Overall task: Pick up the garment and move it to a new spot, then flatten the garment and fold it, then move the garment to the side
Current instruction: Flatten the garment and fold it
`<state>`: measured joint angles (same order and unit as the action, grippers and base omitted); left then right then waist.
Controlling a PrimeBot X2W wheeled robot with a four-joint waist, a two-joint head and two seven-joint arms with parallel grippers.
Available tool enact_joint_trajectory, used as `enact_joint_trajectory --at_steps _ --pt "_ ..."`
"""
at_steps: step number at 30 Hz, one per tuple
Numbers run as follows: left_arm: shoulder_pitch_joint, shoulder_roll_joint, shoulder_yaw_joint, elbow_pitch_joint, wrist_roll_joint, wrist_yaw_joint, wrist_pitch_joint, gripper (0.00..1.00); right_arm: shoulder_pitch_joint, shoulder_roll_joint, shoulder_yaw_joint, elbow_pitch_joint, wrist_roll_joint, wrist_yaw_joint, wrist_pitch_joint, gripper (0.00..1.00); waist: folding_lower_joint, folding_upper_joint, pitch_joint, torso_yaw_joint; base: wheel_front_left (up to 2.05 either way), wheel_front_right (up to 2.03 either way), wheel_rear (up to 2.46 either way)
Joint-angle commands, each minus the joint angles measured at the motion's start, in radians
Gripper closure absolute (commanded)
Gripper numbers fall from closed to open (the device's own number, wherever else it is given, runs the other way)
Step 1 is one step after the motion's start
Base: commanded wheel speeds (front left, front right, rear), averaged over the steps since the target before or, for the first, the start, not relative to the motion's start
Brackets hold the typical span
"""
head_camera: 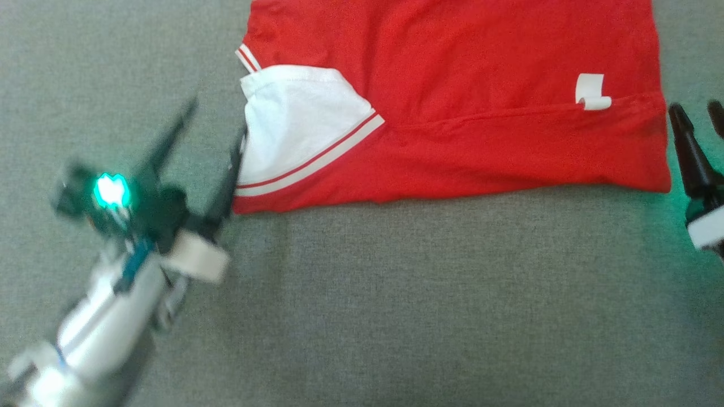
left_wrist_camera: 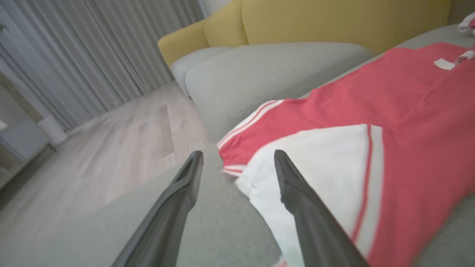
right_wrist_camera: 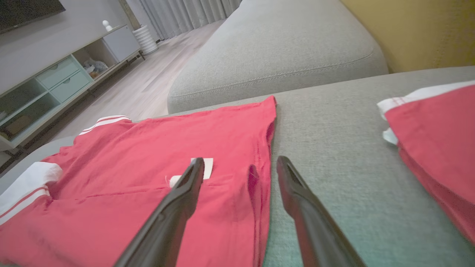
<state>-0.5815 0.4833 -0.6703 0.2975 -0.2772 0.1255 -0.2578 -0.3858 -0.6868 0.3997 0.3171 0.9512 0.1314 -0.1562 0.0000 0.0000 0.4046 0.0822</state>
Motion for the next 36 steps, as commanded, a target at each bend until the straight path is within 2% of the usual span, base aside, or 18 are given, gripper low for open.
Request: enact_joint_trajectory --at_steps 1,7,12,21,25,26,27,28,29,36 --pt "0.007 0.025 0.054 -0.031 -0.017 0.014 -0.004 0.00 0.038 -0.035 -0.004 -0.013 0.009 -0.001 -0.014 0.00 0.0000 0.0000 -0.013 0.000 0.00 0.00 0.00" --pt "0.193 -0.026 0.077 -0.044 -0.111 0.044 -0.004 0.00 0.076 -0.016 -0.022 -0.005 0.009 -0.001 -0.045 0.00 0.0000 0.0000 -0.051 -0.009 0.00 0.00 0.00" --pt "0.239 -0.067 0.086 0.019 -0.159 0.060 0.002 0.00 0.086 0.004 -0.028 0.001 0.003 -0.001 -0.055 0.00 0.0000 0.0000 -0.064 -0.017 0.00 0.00 0.00" --pt "0.179 -0.115 0.094 0.144 -0.196 0.039 0.017 0.00 0.098 0.009 -0.037 0.007 -0.007 -0.001 -0.052 0.00 0.0000 0.0000 -0.051 -0.023 0.00 0.00 0.00" --pt "0.161 -0.131 0.071 0.187 -0.206 0.002 0.037 0.00 0.098 0.009 -0.034 0.013 -0.019 -0.001 -0.041 0.00 0.0000 0.0000 -0.047 -0.023 0.00 0.00 0.00" --pt "0.159 -0.135 0.062 0.196 -0.209 -0.014 0.044 0.08 0.098 0.010 -0.034 0.015 -0.022 -0.001 -0.040 0.00 0.0000 0.0000 -0.047 -0.023 0.00 0.00 0.00" --pt "0.157 -0.138 0.054 0.200 -0.213 -0.029 0.050 0.53 0.099 0.011 -0.034 0.018 -0.025 -0.001 -0.040 0.00 0.0000 0.0000 -0.048 -0.022 0.00 0.00 0.00" --pt "0.158 -0.141 0.050 0.201 -0.218 -0.040 0.053 0.92 0.099 0.013 -0.035 0.024 -0.031 -0.001 -0.040 0.00 0.0000 0.0000 -0.050 -0.020 0.00 0.00 0.00" --pt "0.159 -0.143 0.045 0.201 -0.221 -0.049 0.054 1.00 0.100 0.015 -0.034 0.031 -0.039 -0.001 -0.040 0.00 0.0000 0.0000 -0.052 -0.019 0.00 0.00 0.00" --pt "0.190 -0.140 0.043 0.162 -0.236 -0.060 0.040 1.00 0.102 0.054 -0.035 0.093 -0.113 -0.001 -0.041 0.00 0.0000 0.0000 -0.079 -0.006 0.00 0.00 0.00"
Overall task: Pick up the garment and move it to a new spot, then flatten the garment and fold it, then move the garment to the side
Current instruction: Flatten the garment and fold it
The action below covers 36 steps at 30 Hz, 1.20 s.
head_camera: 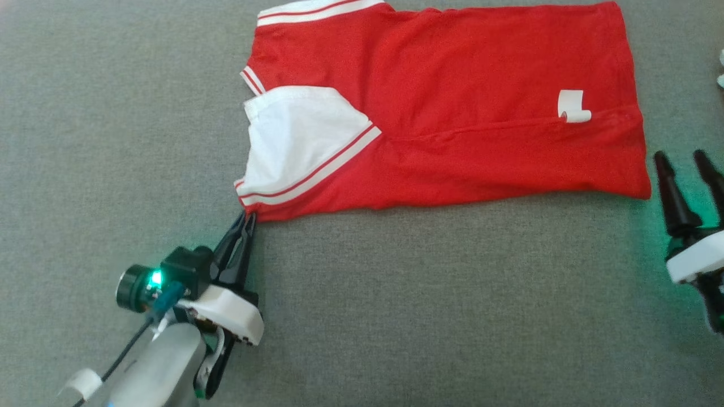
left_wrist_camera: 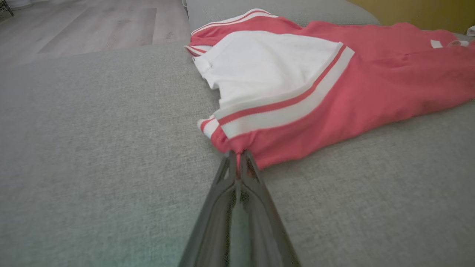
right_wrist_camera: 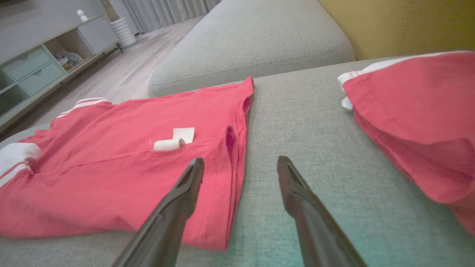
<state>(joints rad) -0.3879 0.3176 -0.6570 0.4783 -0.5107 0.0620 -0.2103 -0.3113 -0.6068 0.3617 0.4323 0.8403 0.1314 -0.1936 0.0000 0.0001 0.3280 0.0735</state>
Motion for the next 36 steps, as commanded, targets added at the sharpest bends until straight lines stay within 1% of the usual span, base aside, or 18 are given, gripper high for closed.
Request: enact_joint_trajectory --at_steps 1,5,9,11,12,13,14,15,19,25,31,33,36 --pt "0.002 0.028 0.031 -0.029 -0.002 0.006 -0.012 1.00 0.027 -0.017 0.003 -0.016 -0.011 -0.001 -0.004 0.00 0.0000 -0.0001 -0.007 0.005 0.00 0.00 0.00" --pt "0.021 0.043 0.043 -0.070 0.002 0.021 -0.026 1.00 0.032 0.013 0.004 0.002 -0.032 -0.001 0.003 0.00 0.0000 -0.0001 -0.022 0.015 0.00 0.00 0.00" --pt "0.036 0.060 0.048 -0.114 0.010 0.039 -0.030 1.00 0.031 0.025 0.012 0.052 -0.088 -0.001 0.049 0.00 0.0000 -0.0001 -0.031 0.022 0.00 0.00 0.00" --pt "0.043 0.067 0.050 -0.135 0.011 0.045 -0.030 1.00 0.023 0.041 0.006 0.088 -0.120 -0.001 0.081 0.00 0.0000 -0.0001 -0.035 0.023 0.00 0.00 0.00" --pt "0.046 0.071 0.049 -0.146 0.011 0.048 -0.029 1.00 0.018 0.051 0.007 0.096 -0.133 -0.001 0.092 0.20 0.0000 -0.0001 -0.036 0.023 0.00 0.00 0.00" --pt "0.050 0.074 0.049 -0.155 0.011 0.050 -0.028 1.00 0.014 0.062 0.005 0.104 -0.140 -0.001 0.105 0.56 0.0000 -0.0001 -0.038 0.023 0.00 0.00 0.00" --pt "0.054 0.076 0.049 -0.164 0.010 0.053 -0.026 1.00 0.010 0.070 0.006 0.109 -0.147 -0.001 0.119 0.95 0.0000 -0.0001 -0.039 0.023 0.00 0.00 0.00" --pt "0.057 0.080 0.049 -0.171 0.011 0.055 -0.025 1.00 0.007 0.075 0.008 0.112 -0.152 -0.001 0.132 1.00 0.0000 -0.0001 -0.040 0.022 0.00 0.00 0.00" --pt "0.071 0.093 0.045 -0.195 0.015 0.063 -0.022 1.00 0.005 0.076 0.006 0.109 -0.167 -0.001 0.165 1.00 0.0000 -0.0001 -0.051 0.020 0.00 0.00 0.00" --pt "0.117 0.127 0.045 -0.241 0.014 0.076 -0.020 1.00 0.052 0.033 -0.026 0.079 -0.186 -0.001 0.178 1.00 0.0000 -0.0001 -0.082 0.013 0.00 0.00 0.00" --pt "0.218 0.169 0.029 -0.325 0.000 0.090 0.010 1.00 0.170 -0.025 -0.054 -0.011 -0.168 -0.001 0.208 1.00 0.0000 -0.0001 -0.113 -0.002 0.00 0.00 0.00" --pt "0.256 0.180 0.024 -0.357 -0.004 0.105 0.020 1.00 0.214 -0.042 -0.063 -0.044 -0.171 -0.001 0.217 1.00 0.0000 -0.0001 -0.120 -0.008 0.00 0.00 0.00" --pt "0.317 0.193 0.019 -0.401 -0.015 0.127 0.035 1.00 0.286 -0.044 -0.091 -0.103 -0.172 -0.001 0.236 1.00 0.0000 -0.0001 -0.135 -0.018 0.00 0.00 0.00"
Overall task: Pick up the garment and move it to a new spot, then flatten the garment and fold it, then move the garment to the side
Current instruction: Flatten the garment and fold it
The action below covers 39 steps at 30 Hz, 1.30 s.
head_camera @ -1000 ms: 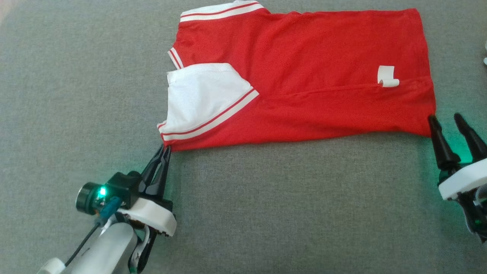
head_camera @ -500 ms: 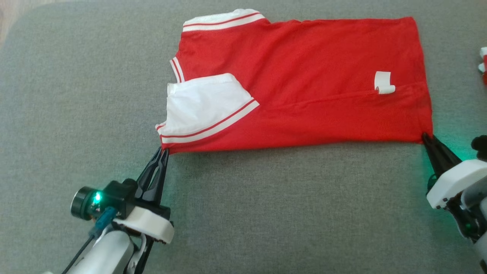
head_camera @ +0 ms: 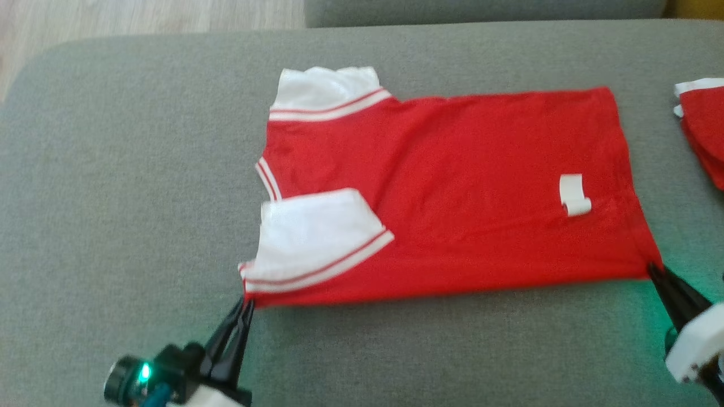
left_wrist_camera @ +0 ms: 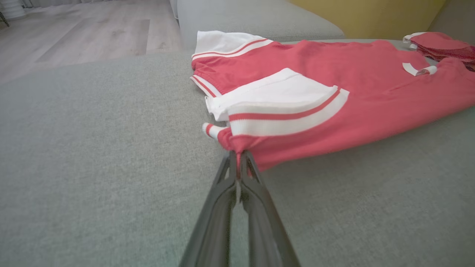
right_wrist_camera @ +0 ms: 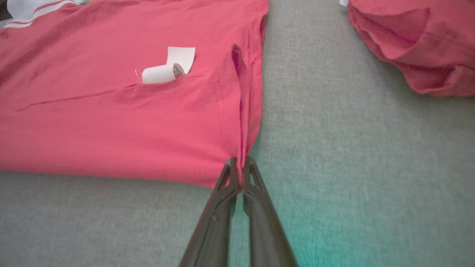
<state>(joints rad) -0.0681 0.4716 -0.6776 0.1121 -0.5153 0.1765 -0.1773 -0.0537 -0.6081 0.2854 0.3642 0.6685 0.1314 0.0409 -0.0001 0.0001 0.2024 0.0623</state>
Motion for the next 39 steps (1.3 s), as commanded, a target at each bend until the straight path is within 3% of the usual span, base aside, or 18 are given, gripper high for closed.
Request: enact_joint_trajectory --at_steps 1,7,18,19,20,21,22,27,32,35,39 --pt "0.019 0.043 0.037 -0.049 -0.015 0.018 0.005 1.00 0.052 -0.041 -0.029 -0.053 0.001 -0.001 0.004 1.00 0.0001 -0.0001 -0.015 -0.010 0.00 0.00 0.00" --pt "0.126 0.065 0.033 -0.096 -0.041 0.051 0.011 1.00 0.196 -0.010 -0.109 -0.155 -0.024 -0.001 0.033 1.00 0.0001 -0.0001 -0.043 -0.022 0.00 0.00 0.00" --pt "0.184 0.090 0.008 -0.142 -0.072 0.044 0.059 1.00 0.334 0.049 -0.210 -0.293 -0.065 -0.001 0.126 1.00 0.0001 -0.0001 -0.050 -0.016 0.00 0.00 0.00" --pt "0.181 0.091 0.007 -0.143 -0.074 0.041 0.065 1.00 0.339 0.055 -0.218 -0.300 -0.070 -0.001 0.134 0.80 0.0001 -0.0001 -0.049 -0.015 0.00 0.00 0.00" --pt "0.179 0.090 0.005 -0.143 -0.075 0.040 0.070 1.00 0.343 0.060 -0.226 -0.307 -0.076 -0.001 0.141 0.09 0.0001 -0.0001 -0.048 -0.013 0.00 0.00 0.00" --pt "0.175 0.090 0.003 -0.142 -0.077 0.038 0.075 0.54 0.345 0.066 -0.235 -0.314 -0.084 -0.001 0.147 0.00 0.0001 -0.0001 -0.047 -0.012 0.00 0.00 0.00" --pt "0.170 0.089 0.002 -0.141 -0.074 0.038 0.075 0.00 0.344 0.075 -0.248 -0.321 -0.094 -0.001 0.149 0.00 0.0001 -0.0001 -0.046 -0.011 0.00 0.00 0.00" --pt "0.094 0.098 0.019 -0.155 -0.059 0.026 0.081 0.00 0.327 0.110 -0.296 -0.374 -0.125 -0.001 0.148 0.00 0.0001 -0.0001 -0.025 -0.012 0.00 0.00 0.00" --pt "-0.104 0.171 0.084 -0.233 -0.042 -0.016 0.158 0.00 0.289 0.130 -0.330 -0.413 -0.160 -0.001 0.147 0.00 0.0001 -0.0001 0.024 -0.015 0.00 0.00 0.00" --pt "-0.338 0.212 0.119 -0.245 -0.056 -0.094 0.293 0.00 0.248 0.134 -0.338 -0.440 -0.176 -0.001 0.145 0.00 0.0001 -0.0001 0.082 -0.028 0.00 0.00 0.00" --pt "-0.589 0.206 0.119 -0.153 -0.072 -0.183 0.435 0.00 0.196 0.131 -0.331 -0.455 -0.189 -0.001 0.140 0.00 0.0001 -0.0001 0.146 -0.056 0.00 0.00 0.00"
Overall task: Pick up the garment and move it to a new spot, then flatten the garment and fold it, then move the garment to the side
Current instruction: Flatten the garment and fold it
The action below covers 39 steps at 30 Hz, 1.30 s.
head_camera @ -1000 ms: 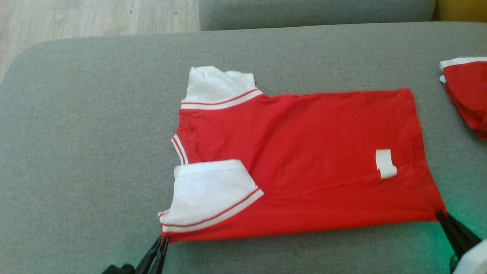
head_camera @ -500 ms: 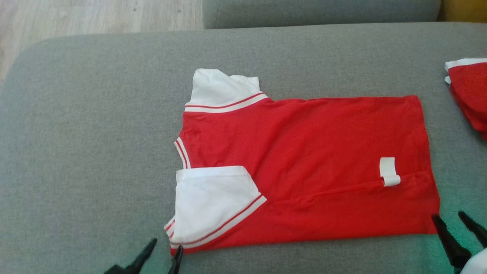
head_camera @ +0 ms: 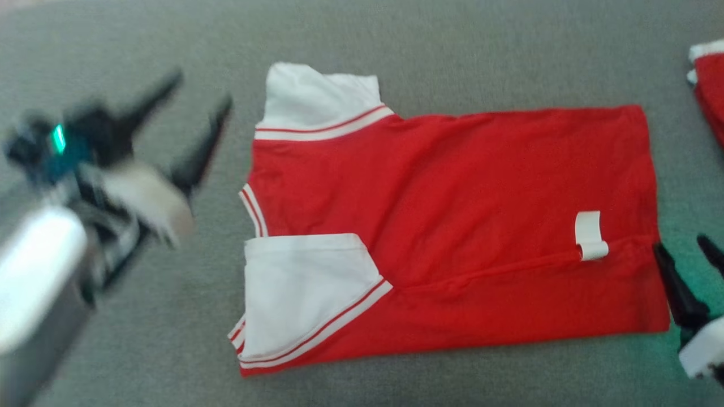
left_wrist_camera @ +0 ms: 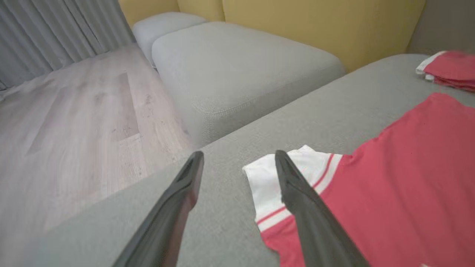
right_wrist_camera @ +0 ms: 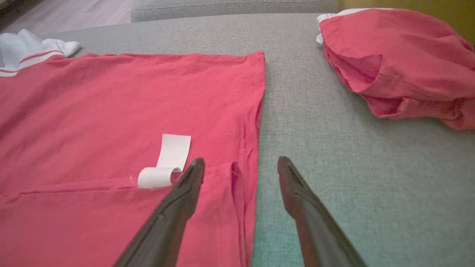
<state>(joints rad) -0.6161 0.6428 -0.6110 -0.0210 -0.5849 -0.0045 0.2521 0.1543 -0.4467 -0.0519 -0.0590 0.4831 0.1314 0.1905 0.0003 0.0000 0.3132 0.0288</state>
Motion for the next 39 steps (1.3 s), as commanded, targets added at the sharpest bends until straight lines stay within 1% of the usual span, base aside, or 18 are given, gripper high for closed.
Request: enact_joint_trajectory --at_steps 1,3,4,8,10,12,13,18,25,28,29,30,31,32,37,39 --pt "-0.095 0.029 0.046 0.014 -0.011 -0.028 0.044 0.00 -0.026 -0.032 0.013 -0.034 -0.005 -0.001 -0.010 0.00 -0.0003 0.0000 0.050 -0.033 0.00 0.00 0.00" --pt "-0.190 0.016 0.024 0.086 -0.027 -0.070 0.122 0.00 -0.053 -0.031 0.022 -0.032 -0.008 -0.001 -0.012 0.00 -0.0003 0.0000 0.074 -0.051 0.00 0.00 0.00" --pt "-0.232 0.009 0.013 0.119 -0.036 -0.084 0.155 0.00 -0.066 -0.030 0.026 -0.030 -0.010 -0.001 -0.014 0.00 -0.0003 0.0000 0.087 -0.061 0.00 0.00 0.00" --pt "-0.351 -0.016 -0.033 0.234 -0.075 -0.114 0.257 0.00 -0.104 -0.022 0.036 -0.018 -0.016 -0.001 -0.026 0.00 -0.0003 0.0000 0.131 -0.091 0.00 0.00 0.00" --pt "-0.373 -0.019 -0.044 0.257 -0.079 -0.117 0.266 0.00 -0.111 -0.020 0.037 -0.013 -0.016 -0.001 -0.030 0.00 -0.0003 0.0000 0.140 -0.096 0.00 0.00 0.00" --pt "-0.414 -0.028 -0.068 0.326 -0.098 -0.122 0.279 0.00 -0.124 -0.016 0.043 -0.001 -0.019 -0.001 -0.042 0.00 -0.0003 0.0000 0.160 -0.109 0.00 0.00 0.00" --pt "-0.414 -0.028 -0.068 0.326 -0.098 -0.122 0.279 0.00 -0.124 -0.016 0.043 -0.001 -0.019 -0.001 -0.042 0.00 -0.0003 0.0000 0.160 -0.109 0.00 0.00 0.00" --pt "-0.433 -0.040 -0.092 0.413 -0.188 -0.125 0.317 0.00 -0.144 -0.012 0.049 0.019 -0.025 -0.001 -0.062 0.00 -0.0003 0.0000 0.181 -0.121 0.00 0.00 0.00" --pt "-0.437 -0.042 -0.113 0.412 -0.343 -0.126 0.337 0.00 -0.171 -0.005 0.052 0.048 -0.033 -0.001 -0.083 0.00 -0.0003 0.0000 0.198 -0.126 0.00 0.00 0.00" --pt "-0.441 -0.028 -0.137 0.396 -0.374 -0.126 0.347 0.00 -0.178 -0.003 0.047 0.061 -0.039 -0.001 -0.095 0.00 -0.0003 0.0000 0.202 -0.124 0.00 0.00 0.00" --pt "-0.442 -0.024 -0.146 0.389 -0.382 -0.126 0.345 0.24 -0.180 -0.001 0.046 0.064 -0.040 -0.001 -0.099 0.00 -0.0003 0.0000 0.203 -0.124 0.00 0.00 0.00" --pt "-0.444 -0.019 -0.153 0.379 -0.389 -0.126 0.335 0.59 -0.182 0.001 0.046 0.067 -0.040 -0.001 -0.103 0.00 -0.0003 0.0000 0.203 -0.124 0.00 0.00 0.00" --pt "-0.447 -0.013 -0.160 0.370 -0.392 -0.126 0.321 0.91 -0.184 0.002 0.046 0.069 -0.041 -0.001 -0.106 0.00 -0.0003 0.0000 0.204 -0.124 0.00 0.00 0.00" --pt "-0.450 -0.006 -0.170 0.361 -0.390 -0.126 0.306 1.00 -0.187 0.004 0.046 0.072 -0.042 -0.001 -0.109 0.00 -0.0003 0.0000 0.204 -0.124 0.00 0.00 0.00" --pt "-0.481 0.029 -0.218 0.321 -0.342 -0.126 0.172 1.00 -0.196 0.011 0.054 0.087 -0.040 -0.001 -0.121 0.00 -0.0003 0.0000 0.199 -0.122 0.00 0.00 0.00" --pt "-0.491 0.040 -0.240 0.325 -0.328 -0.126 0.141 1.00 -0.194 0.010 0.054 0.093 -0.040 -0.001 -0.123 0.00 -0.0003 0.0000 0.193 -0.118 0.00 0.00 0.00"
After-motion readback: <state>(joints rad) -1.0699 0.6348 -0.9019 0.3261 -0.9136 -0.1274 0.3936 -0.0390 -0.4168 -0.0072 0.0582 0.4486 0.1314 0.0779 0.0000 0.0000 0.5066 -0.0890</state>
